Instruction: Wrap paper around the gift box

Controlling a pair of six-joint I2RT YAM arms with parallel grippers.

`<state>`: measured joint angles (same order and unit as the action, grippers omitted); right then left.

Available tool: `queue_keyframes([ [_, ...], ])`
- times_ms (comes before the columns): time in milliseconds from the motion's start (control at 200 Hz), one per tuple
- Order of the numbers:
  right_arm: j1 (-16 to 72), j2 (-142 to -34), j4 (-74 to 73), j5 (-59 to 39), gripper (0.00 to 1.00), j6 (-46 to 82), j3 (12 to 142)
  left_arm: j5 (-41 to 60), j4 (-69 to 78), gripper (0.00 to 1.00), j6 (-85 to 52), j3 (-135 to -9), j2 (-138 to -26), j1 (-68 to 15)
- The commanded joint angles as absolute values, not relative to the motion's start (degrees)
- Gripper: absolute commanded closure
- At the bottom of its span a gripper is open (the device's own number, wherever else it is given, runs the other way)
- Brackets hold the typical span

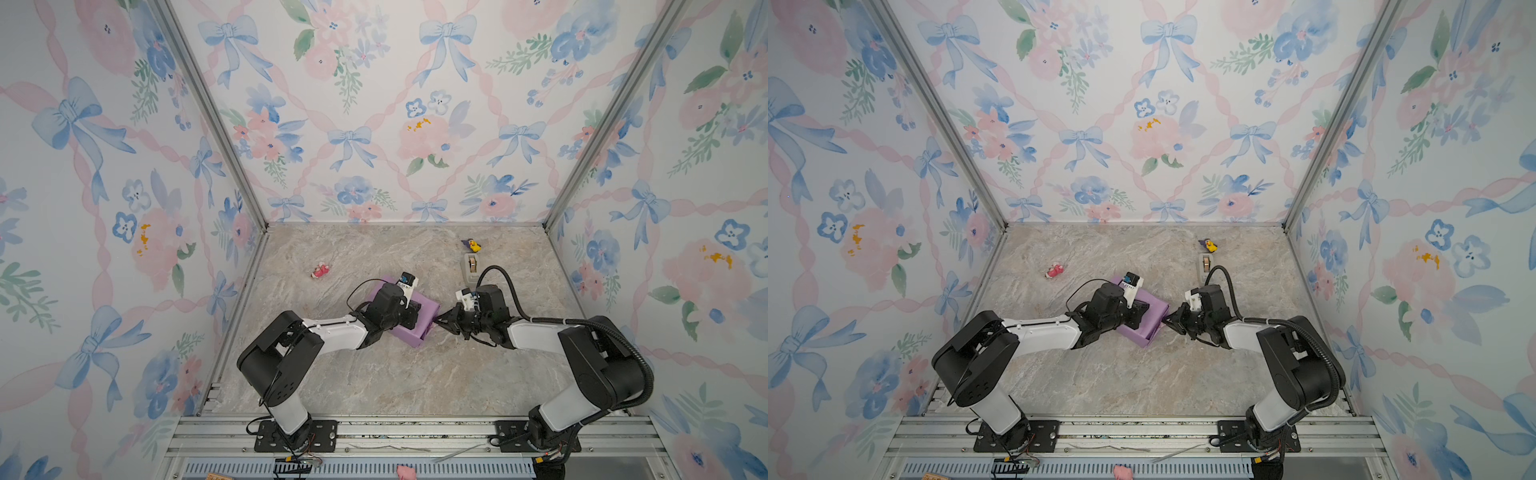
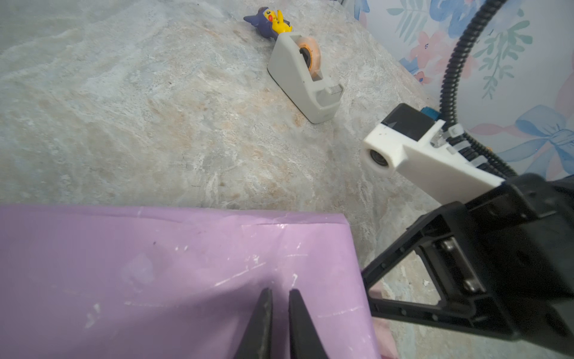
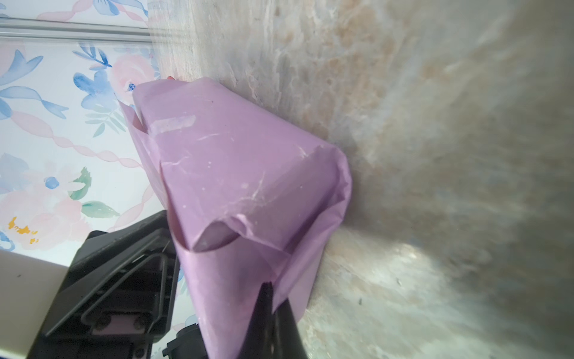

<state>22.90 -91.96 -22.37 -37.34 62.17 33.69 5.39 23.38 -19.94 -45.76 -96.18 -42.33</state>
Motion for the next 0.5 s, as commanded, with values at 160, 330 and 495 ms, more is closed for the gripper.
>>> queue_keyframes([
  [160, 23.65, -92.9, -24.7, -35.16, 1.0, 64.43, 34.81, 7.27, 19.68, 0.78, -15.41, -45.2, -96.09, -42.36],
  [330, 23.64, -92.8, -23.62, -34.8, 1.0, 64.0, 34.92, 5.34, 19.64, 0.61, -10.66, -47.04, -93.91, -43.37],
  [495, 23.96, -93.4, -23.47, -34.81, 1.0, 63.82, 35.48, 1.95, 19.51, 0.41, -6.02, -48.16, -90.68, -44.5],
])
